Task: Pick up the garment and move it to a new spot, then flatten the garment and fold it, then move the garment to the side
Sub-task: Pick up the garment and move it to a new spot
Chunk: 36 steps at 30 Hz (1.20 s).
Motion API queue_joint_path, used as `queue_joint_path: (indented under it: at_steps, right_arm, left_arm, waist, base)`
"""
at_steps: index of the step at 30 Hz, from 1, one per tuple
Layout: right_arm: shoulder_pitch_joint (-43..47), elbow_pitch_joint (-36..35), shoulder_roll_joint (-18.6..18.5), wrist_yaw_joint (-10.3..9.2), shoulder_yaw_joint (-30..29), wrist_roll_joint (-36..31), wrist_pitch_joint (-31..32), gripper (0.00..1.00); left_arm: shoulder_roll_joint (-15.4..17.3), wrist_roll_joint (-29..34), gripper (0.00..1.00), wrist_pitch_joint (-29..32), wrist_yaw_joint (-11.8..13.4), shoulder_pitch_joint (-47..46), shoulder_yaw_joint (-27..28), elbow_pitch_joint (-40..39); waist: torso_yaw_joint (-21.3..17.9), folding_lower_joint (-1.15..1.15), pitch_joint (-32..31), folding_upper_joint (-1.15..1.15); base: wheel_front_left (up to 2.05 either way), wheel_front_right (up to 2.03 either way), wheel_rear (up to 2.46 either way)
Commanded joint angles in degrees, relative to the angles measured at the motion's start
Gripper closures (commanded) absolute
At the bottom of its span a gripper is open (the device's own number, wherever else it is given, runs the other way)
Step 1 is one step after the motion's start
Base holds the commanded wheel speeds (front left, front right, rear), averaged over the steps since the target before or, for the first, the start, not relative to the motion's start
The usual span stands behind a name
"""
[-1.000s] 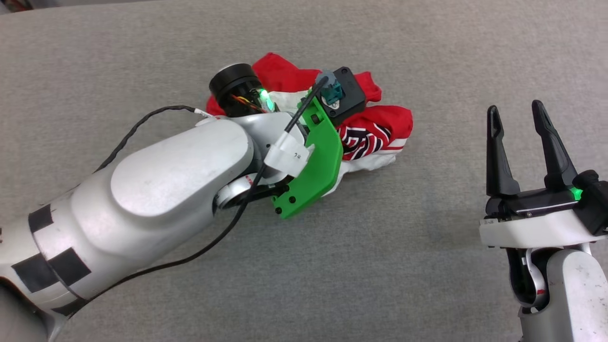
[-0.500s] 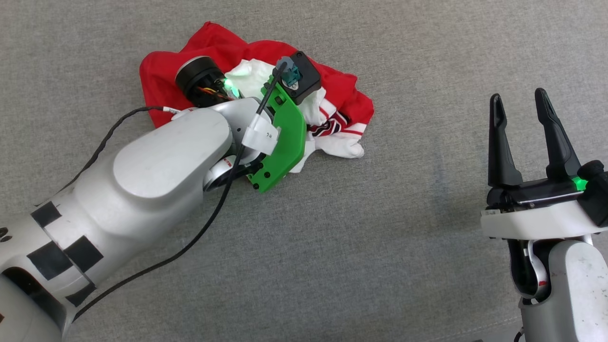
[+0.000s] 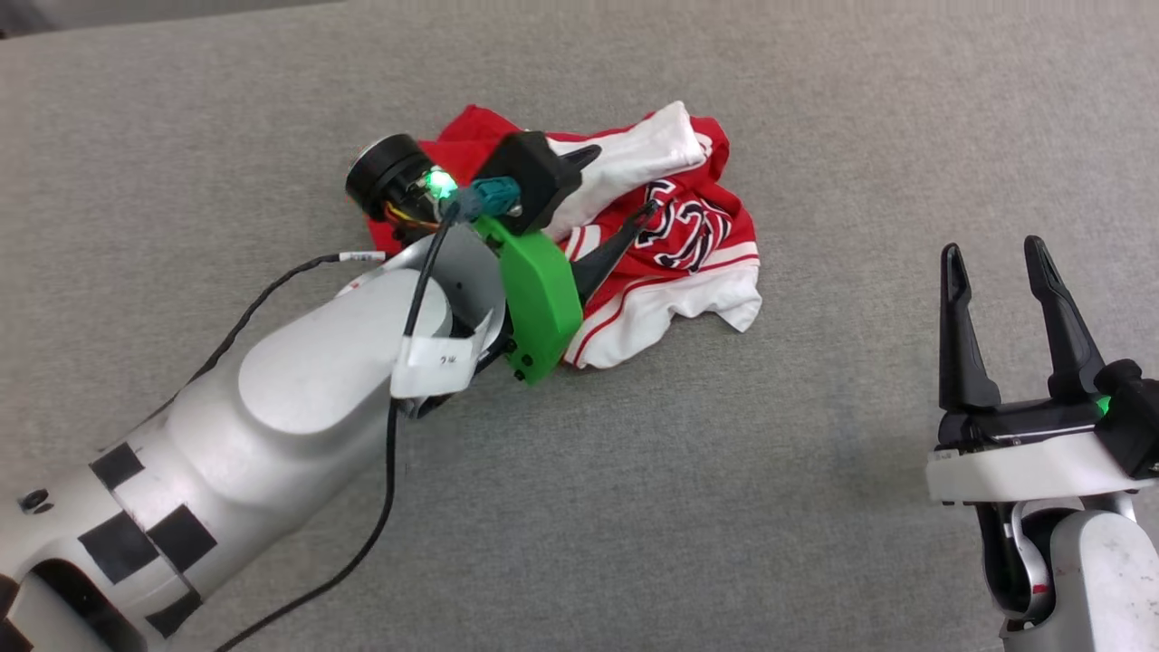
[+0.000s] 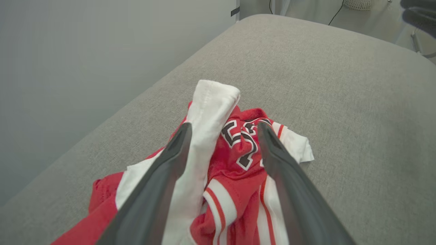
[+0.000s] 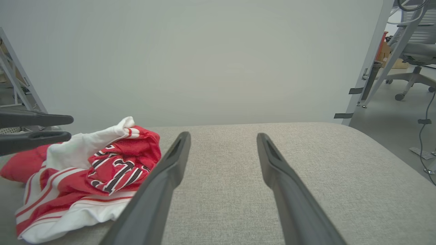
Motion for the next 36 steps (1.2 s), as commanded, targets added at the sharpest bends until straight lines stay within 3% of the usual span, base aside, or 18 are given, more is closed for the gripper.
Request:
queue_joint_path:
  at_steps: [1,7,11,15,17,21,24,32,36]
  right_arm:
    - [0.75,0.07,0.01,-0.05,-0.06,-0.54,-0.17,0.0]
    - [2.07,0.01,0.02,-0.05,-0.74,-1.79,-0.17,0.0]
    - [2.89,-0.14,0.02,-0.05,-1.19,-2.0,-0.17,0.0]
    - [3.78,0.06,0.02,-0.05,-1.62,-1.96,-0.17,0.0]
    - [4.67,0.48,0.02,-0.05,-1.98,-1.7,-0.17,0.0]
    - [5.91,1.22,0.02,-0.05,-1.77,-1.27,-0.17,0.0]
    - [6.97,1.9,0.02,-0.05,-1.63,-0.97,-0.17,0.0]
    - [10.76,4.21,0.02,-0.05,-1.02,0.24,-0.17,0.0]
    - [12.15,5.04,0.02,-0.05,-0.79,0.9,-0.17,0.0]
  left_arm:
    - [0.97,0.53,0.0,-2.16,1.95,2.21,0.86,-0.6]
    - [3.3,1.17,0.0,-11.33,11.52,9.71,5.35,-3.02]
    - [4.29,1.85,0.0,-13.14,18.06,16.12,10.84,-4.5]
    - [3.88,6.17,0.0,-13.25,22.38,23.54,20.25,-8.74]
    - [3.06,10.13,0.0,-13.26,24.04,30.75,27.52,-11.28]
    - [1.1,15.22,0.0,-13.27,24.56,39.72,36.04,-13.83]
    - [-0.94,18.5,0.0,-13.27,23.41,45.8,41.12,-14.85]
    - [-8.89,26.71,0.0,-13.27,15.68,57.81,50.13,-13.54]
    - [-11.77,29.9,0.0,-13.27,13.72,59.97,53.13,-13.41]
  waist:
    - [5.98,0.0,-6.25,0.0]
    - [8.9,0.0,-9.39,0.0]
    - [10.63,0.0,-10.79,0.0]
    - [12.18,0.0,-12.02,0.0]
    - [13.12,0.0,-13.18,0.0]
    - [13.72,0.0,-14.81,0.0]
    - [13.95,0.0,-16.05,0.0]
    - [13.6,0.0,-18.8,0.0]
    - [13.08,0.0,-19.55,0.0]
  base:
    - [0.0,0.0,0.0]
    - [0.0,0.0,0.0]
    - [0.0,0.0,0.0]
    - [0.0,0.0,0.0]
    - [0.0,0.0,0.0]
    - [0.0,0.0,0.0]
    - [0.0,0.0,0.0]
    - [0.0,0.0,0.0]
    - [0.0,0.0,0.0]
